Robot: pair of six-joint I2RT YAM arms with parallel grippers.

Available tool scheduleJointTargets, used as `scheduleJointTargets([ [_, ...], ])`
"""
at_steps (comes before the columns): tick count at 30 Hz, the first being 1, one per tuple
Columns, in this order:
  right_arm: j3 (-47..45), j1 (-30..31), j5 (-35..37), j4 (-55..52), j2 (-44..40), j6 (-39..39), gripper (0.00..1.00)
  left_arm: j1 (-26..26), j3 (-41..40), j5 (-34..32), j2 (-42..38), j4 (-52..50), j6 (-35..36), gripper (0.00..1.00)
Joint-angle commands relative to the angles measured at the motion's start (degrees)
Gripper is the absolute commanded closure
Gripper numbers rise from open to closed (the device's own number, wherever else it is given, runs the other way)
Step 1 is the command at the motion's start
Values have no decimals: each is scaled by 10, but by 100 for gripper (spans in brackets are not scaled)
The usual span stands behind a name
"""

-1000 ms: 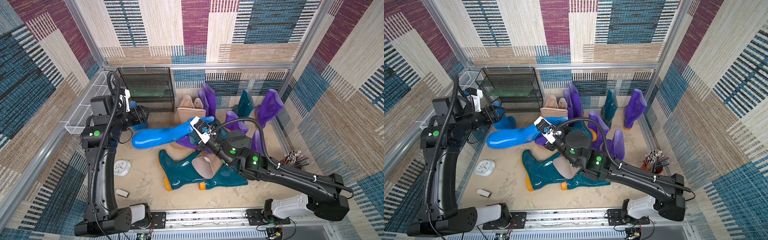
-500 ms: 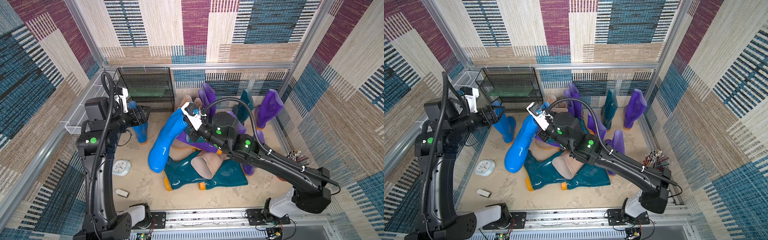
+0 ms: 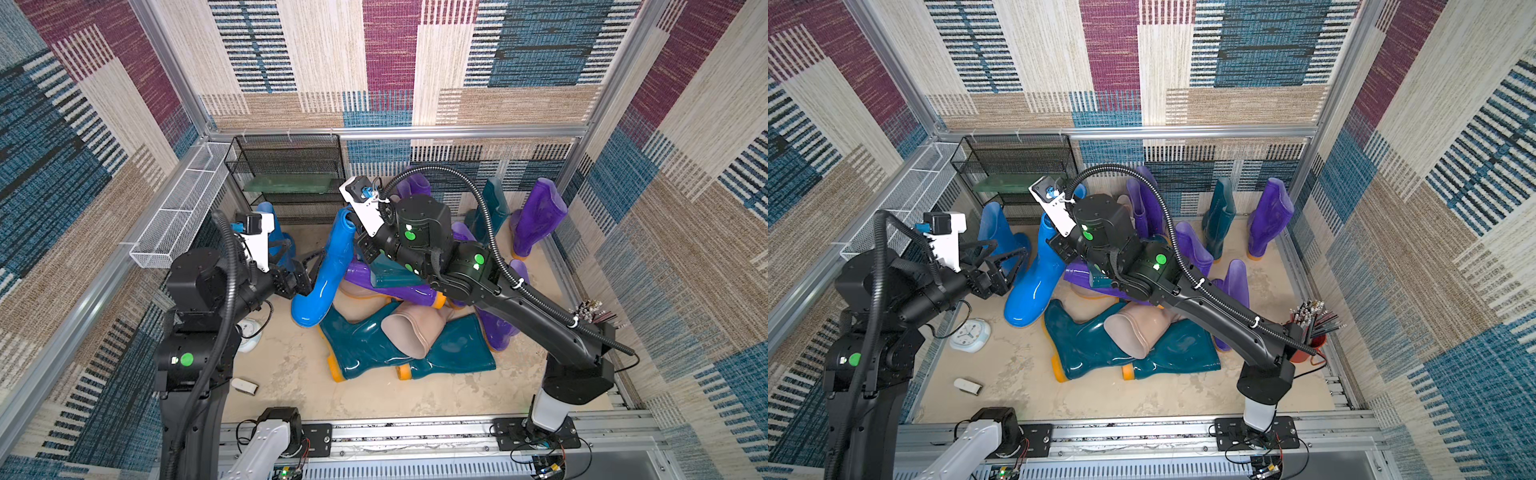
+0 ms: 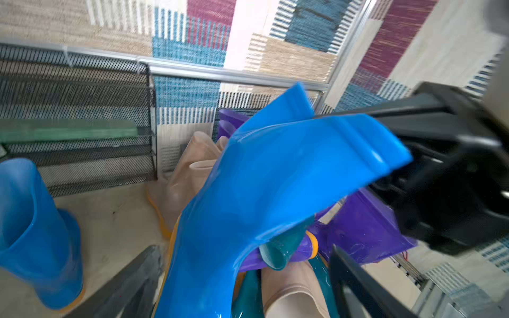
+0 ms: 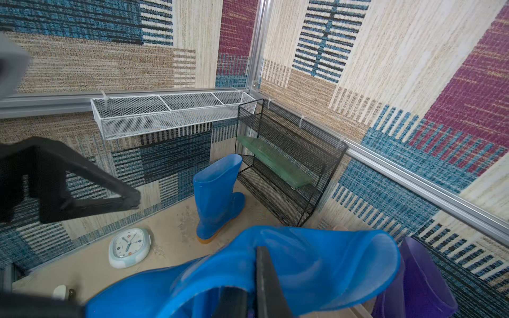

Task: Match and arrange rain boots in pairs
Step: Place the rain boot at the center of the board.

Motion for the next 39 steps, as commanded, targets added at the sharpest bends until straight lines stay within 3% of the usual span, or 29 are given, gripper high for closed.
scheduleJointTargets([
  [1,55,1,13,-4,21,24,100,-15,-15,-7,-6,35,36,0],
  [5,69,6,13,-8,30,32,100,-36,-39,-6,-6,58,35,0],
  [8,71,7,7,-15,30,41,100,-76,-54,-83,4,71,60,0],
  [11,69,12,3,-16,28,46,100,-116,-70,-110,21,104,64,0],
  [16,68,21,-11,-25,20,49,100,-197,-117,-290,31,154,123,0],
  [20,51,25,-23,-29,3,58,100,-203,-155,-314,34,207,117,1],
  [22,42,24,-27,-30,-6,60,100,-205,-162,-335,43,208,116,10],
  [24,38,21,-45,-38,-14,66,100,-205,-185,-359,34,238,119,25],
  [26,30,15,-75,-43,-21,78,100,-205,-207,-358,24,273,119,49],
  [29,10,-2,-127,-43,-37,94,99,-205,-166,-336,46,218,134,99],
  [30,6,-10,-130,-45,-42,99,88,-205,-147,-326,53,194,136,100],
  [32,4,-33,-129,-50,-52,103,37,-204,-120,-297,60,157,141,100],
  [33,-2,-51,-136,-45,-62,113,22,-204,-105,-288,63,137,140,100],
  [35,-17,-97,-180,-33,-86,124,6,-202,-75,-271,68,99,137,100],
  [39,-124,-200,-296,38,-171,162,1,-182,-14,-196,83,43,109,100],
])
